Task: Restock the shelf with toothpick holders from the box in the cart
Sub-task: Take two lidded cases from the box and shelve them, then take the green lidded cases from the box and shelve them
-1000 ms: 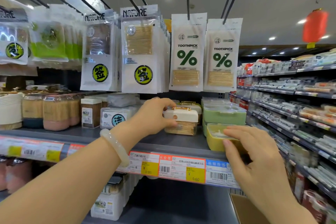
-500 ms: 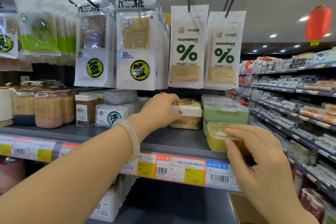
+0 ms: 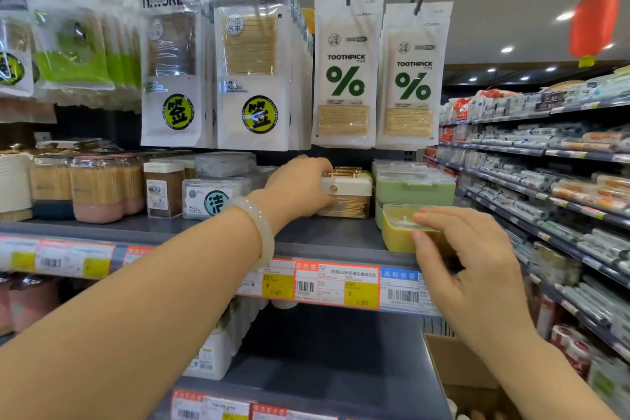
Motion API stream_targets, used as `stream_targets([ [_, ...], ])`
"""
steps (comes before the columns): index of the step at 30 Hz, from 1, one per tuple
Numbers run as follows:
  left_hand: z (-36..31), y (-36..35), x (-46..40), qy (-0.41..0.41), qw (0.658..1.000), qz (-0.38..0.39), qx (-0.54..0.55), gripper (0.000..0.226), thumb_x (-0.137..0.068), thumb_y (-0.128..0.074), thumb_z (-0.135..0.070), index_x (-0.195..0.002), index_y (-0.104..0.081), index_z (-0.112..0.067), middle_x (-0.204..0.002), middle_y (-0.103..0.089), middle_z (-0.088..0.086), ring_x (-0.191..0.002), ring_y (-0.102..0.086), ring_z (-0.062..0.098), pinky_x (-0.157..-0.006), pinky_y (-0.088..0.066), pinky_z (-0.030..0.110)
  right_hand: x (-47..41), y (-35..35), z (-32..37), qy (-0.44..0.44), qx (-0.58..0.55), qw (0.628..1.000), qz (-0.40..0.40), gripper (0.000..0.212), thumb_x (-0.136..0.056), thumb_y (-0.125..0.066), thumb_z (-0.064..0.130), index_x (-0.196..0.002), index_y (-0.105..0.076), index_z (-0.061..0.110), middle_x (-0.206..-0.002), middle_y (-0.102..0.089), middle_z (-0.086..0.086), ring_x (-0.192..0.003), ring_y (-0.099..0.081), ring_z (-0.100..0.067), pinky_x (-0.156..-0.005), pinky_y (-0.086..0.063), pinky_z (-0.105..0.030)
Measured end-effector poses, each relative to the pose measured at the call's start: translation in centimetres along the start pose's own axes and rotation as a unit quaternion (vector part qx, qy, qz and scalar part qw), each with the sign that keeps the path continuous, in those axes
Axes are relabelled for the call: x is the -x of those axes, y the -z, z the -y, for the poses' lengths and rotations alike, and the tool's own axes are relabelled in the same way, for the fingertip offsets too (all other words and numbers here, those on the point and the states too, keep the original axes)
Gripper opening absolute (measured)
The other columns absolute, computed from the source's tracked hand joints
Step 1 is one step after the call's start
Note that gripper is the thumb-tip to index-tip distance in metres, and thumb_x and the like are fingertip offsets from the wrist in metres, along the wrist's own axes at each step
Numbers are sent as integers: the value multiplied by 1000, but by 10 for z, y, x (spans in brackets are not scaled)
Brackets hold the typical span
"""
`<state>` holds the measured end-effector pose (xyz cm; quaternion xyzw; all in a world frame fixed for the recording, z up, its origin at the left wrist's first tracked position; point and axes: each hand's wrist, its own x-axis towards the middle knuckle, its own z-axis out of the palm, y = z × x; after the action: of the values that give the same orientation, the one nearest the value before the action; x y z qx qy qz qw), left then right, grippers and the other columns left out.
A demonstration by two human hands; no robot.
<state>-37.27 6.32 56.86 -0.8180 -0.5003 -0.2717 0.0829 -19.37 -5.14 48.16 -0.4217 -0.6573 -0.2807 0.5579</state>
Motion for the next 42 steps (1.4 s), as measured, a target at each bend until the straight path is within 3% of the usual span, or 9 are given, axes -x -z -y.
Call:
stream_targets([
  [9,-19,35,58,-16,990,-95,104,53,-85,-64,-38,-133,-48,-22,-129,-52,1,-117,-51,17,-99,-41,32,0,0,2,-7,13,1000,6,29,-89,-49,28,-100,-69,9,-98,-67,-2,-96,-59,-18,-91,-42,-31],
  [18,-39,-4,180,-140,969,-118,166,30,-74,-56,-48,-100,-58,-32,-94,-61,-13,-84,-54,2,-74,-43,17,0,7,7,4,18,1000,13,34,-87,-51,28,-106,-68,5,-110,-65,-9,-107,-59,-27,-94,-44,-55],
  [21,-56,-34,199,-178,975,-49,123,33,-65,-46,-53,-88,-60,-33,-85,-62,-14,-71,-61,4,-54,-49,18,13,26,16,18,21,1000,-5,31,-88,-53,24,-106,-67,3,-110,-63,-10,-110,-55,-23,-103,-39,-44],
  [25,-81,-82,215,-165,980,113,11,42,-47,-45,-68,-64,-67,-37,-63,-57,-18,-52,-56,-2,-38,-36,11,67,55,27,-3,21,999,33,26,-89,-53,22,-91,-70,3,-94,-62,-4,-94,-56,-18,-89,-43,-22],
  [28,-103,-110,223,-174,969,173,10,53,-52,-64,-70,-90,-72,-34,-85,-67,-11,-78,-64,5,-53,-41,23,136,66,10,-44,56,989,129,26,-86,-53,23,-86,-71,4,-90,-65,-5,-89,-55,-17,-86,-41,-20],
  [30,-121,-138,229,-222,951,213,-32,52,-67,-73,-50,-108,-68,-19,-106,-65,1,-97,-60,19,-73,-47,26,189,71,-10,-93,120,962,229,24,-81,-58,26,-89,-72,9,-91,-66,-4,-88,-59,-19,-85,-44,-21],
  [34,-157,-195,254,-253,926,278,-34,51,-24,-83,-51,-64,-68,-22,-59,-60,-7,-53,-57,9,-43,-40,15,286,83,-50,-223,208,843,443,36,-52,-78,28,-86,-73,17,-82,-67,-4,-68,-68,-26,-52,-56,-32],
  [38,-182,-230,259,-291,914,284,6,37,-57,-80,-35,-87,-67,-20,-86,-64,-2,-81,-60,17,-61,-48,22,333,102,-68,-320,208,759,528,40,-83,-58,31,-121,-56,21,-120,-55,-2,-110,-56,-27,-87,-47,-33],
  [42,-201,-275,248,-262,895,360,-9,40,-92,-52,-12,-130,-40,-7,-130,-42,14,-120,-39,32,-93,-39,42,342,104,-90,-357,199,722,559,41,-89,-53,32,-127,-51,16,-129,-48,-7,-115,-49,-27,-92,-44,-35],
])
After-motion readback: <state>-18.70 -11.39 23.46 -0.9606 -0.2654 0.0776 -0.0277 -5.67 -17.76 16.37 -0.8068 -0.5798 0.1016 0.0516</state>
